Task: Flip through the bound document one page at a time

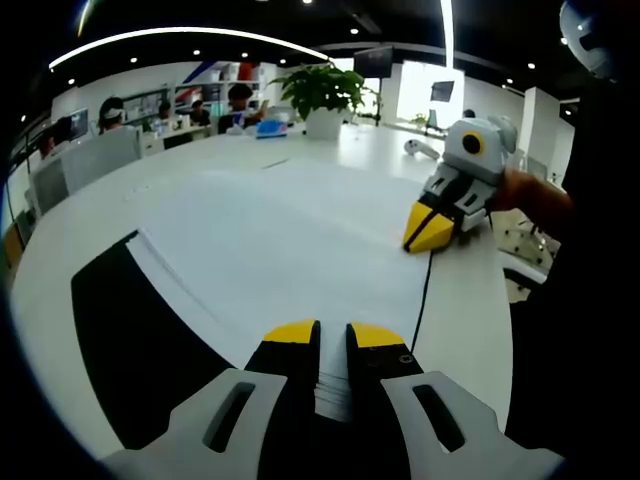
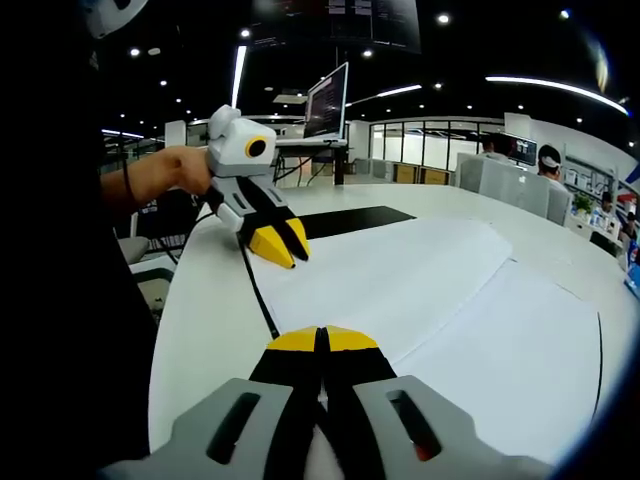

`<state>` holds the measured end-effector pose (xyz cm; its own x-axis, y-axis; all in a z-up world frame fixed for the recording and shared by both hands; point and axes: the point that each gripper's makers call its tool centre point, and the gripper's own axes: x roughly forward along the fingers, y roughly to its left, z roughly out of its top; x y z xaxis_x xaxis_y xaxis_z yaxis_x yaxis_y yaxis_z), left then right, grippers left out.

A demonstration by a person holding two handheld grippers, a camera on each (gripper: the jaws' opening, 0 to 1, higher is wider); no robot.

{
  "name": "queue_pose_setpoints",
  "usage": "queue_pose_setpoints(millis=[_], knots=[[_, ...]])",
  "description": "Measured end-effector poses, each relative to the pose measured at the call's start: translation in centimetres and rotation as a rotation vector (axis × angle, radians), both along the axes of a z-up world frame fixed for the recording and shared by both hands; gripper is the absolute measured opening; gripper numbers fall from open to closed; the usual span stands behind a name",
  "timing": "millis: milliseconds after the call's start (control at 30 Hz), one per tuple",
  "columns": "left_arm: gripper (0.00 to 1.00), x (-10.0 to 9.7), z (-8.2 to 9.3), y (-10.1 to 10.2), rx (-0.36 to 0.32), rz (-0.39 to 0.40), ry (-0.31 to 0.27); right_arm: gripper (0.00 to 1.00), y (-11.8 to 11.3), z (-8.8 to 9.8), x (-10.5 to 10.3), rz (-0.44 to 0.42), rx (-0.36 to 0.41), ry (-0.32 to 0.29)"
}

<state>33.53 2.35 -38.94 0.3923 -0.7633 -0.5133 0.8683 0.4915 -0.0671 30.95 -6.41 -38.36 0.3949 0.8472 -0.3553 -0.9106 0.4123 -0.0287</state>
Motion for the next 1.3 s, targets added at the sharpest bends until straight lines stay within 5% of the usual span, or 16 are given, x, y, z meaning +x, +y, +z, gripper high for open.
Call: queue_pose_setpoints(millis=[500, 1000, 1300], knots=[[0.14, -0.01, 0.05, -0.08, 0.015, -0.003, -0.009, 0.02, -0.03, 0.01, -0.01, 0.004, 0.002, 0.008], [0.19, -0.27, 0.2, -0.18, -0.052, 0.034, -0.015, 0.02, -0.04, 0.07, 0.2, -0.023, 0.014, 0.071], [0.23, -0.4, 0.73, -0.5, -0.034, 0.047, -0.047, 0.02, 0.14, 0.86, 0.11, -0.04, -0.024, 0.039]])
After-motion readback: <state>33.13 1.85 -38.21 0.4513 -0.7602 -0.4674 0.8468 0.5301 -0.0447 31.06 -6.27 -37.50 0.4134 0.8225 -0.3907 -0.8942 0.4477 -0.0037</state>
